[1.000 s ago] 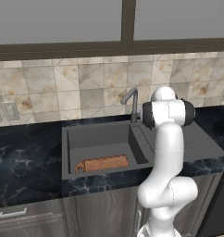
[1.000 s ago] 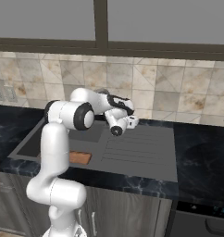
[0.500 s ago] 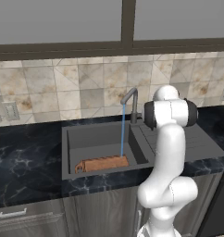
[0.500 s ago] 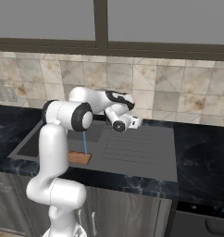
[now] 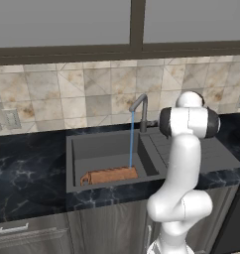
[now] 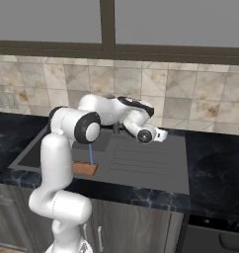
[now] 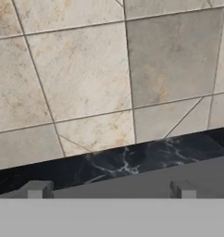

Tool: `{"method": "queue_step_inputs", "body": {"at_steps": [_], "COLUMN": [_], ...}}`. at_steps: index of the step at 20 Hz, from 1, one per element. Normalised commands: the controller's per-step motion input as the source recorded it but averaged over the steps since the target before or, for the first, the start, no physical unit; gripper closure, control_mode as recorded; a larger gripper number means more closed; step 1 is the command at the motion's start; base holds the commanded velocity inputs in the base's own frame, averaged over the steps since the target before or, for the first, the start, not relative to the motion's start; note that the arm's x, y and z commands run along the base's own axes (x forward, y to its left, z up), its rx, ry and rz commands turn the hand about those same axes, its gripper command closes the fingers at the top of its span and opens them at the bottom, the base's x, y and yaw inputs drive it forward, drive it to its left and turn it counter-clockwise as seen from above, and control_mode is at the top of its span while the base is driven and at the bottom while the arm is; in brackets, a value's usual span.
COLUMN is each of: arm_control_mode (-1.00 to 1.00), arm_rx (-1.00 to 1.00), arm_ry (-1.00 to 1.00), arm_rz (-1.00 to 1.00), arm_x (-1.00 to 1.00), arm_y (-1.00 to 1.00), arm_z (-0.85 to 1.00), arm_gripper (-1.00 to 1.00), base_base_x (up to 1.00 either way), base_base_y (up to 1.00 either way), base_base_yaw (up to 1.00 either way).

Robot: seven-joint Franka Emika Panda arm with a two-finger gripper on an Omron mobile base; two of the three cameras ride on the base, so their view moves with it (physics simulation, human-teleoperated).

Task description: Turn on the sink faucet with hot water and rinse the cutting board for ten seconds, then turn off the faucet. Push the cutting board to reach the water if necessary.

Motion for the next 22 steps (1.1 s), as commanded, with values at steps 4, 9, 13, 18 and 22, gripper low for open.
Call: {"method": "queue_step_inputs", "body": {"at_steps": [4, 9, 13, 18, 22], "arm_control_mode": [-1.0, -1.0, -1.0, -1.0, -1.0], "arm_rx": [0.06, 0.11, 0.16, 0.2, 0.15], "arm_ry": [0.18, 0.3, 0.32, 0.31, 0.18], "arm_rz": [0.01, 0.02, 0.08, 0.13, 0.19], "arm_x": [-0.17, -0.09, 0.0, -0.04, -0.14], "arm_y": [-0.17, 0.0, 0.02, 0.0, 0.02], "arm_z": [0.53, 0.72, 0.62, 0.45, 0.04], "arm_gripper": [-1.0, -1.0, -1.0, -1.0, -1.0], "base_base_x": [0.0, 0.0, 0.0, 0.0, 0.0], "base_base_y": [0.0, 0.0, 0.0, 0.0, 0.0], "base_base_yaw": [0.0, 0.0, 0.0, 0.0, 0.0]}}
